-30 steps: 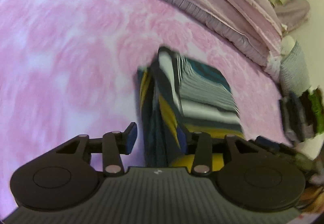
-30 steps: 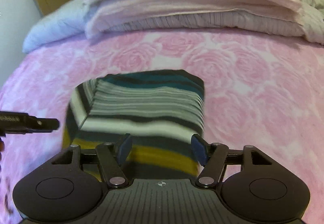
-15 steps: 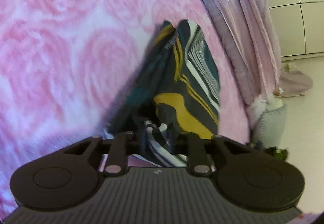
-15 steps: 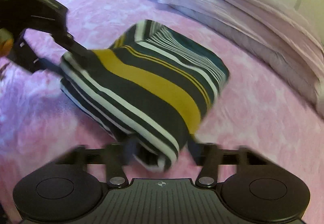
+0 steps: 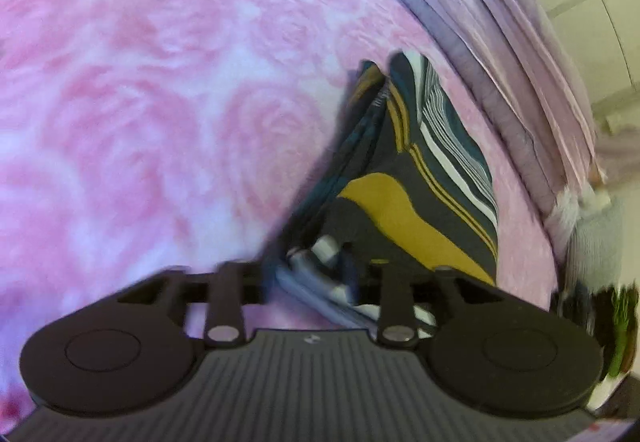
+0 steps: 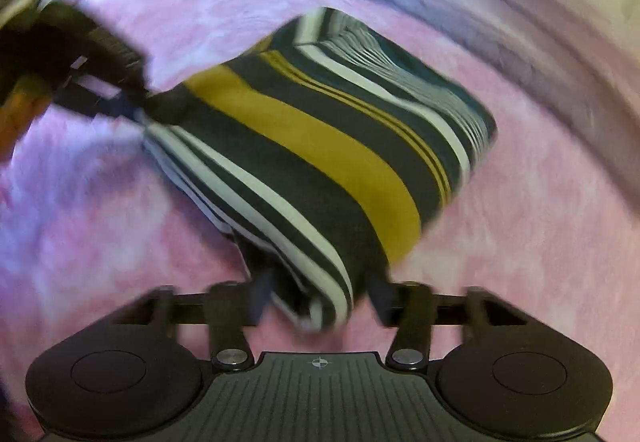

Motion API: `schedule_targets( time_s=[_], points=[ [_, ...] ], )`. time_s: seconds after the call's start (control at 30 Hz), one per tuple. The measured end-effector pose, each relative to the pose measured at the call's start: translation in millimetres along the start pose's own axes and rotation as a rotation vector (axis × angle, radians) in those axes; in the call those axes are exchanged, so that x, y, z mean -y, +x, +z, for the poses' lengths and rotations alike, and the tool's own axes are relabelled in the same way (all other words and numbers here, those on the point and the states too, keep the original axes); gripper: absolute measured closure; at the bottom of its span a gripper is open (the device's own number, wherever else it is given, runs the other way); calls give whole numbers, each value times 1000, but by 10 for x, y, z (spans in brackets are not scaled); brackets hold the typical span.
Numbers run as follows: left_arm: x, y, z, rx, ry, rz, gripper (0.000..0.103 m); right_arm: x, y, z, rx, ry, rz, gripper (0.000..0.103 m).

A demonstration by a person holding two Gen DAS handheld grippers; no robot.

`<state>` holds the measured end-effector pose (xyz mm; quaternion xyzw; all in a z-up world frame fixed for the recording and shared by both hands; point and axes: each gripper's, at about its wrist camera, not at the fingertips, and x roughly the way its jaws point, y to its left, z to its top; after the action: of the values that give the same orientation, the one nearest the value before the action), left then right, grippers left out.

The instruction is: Fold large clothes

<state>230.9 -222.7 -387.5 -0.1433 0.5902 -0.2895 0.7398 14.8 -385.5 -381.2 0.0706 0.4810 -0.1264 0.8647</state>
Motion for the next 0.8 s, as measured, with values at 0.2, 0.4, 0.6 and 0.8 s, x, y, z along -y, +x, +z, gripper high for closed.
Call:
schedule_targets(
  time_s=[0.2,0.4,0.6,0.8],
  points=[
    [-59,-43,-305,-47,-241,-132,33,958,39,-282,46,807,299,44],
    [-19,534,-484,-21,-377,-202,33,1132,697,-323,52,1084,481,44],
    [-30,558,-402,56,-352,-218,84,1076,830,-446,124,1177,549,76],
    [-178,165,111,135,-143,-134,86,406,682,-348,79,1246,617,80]
  ],
)
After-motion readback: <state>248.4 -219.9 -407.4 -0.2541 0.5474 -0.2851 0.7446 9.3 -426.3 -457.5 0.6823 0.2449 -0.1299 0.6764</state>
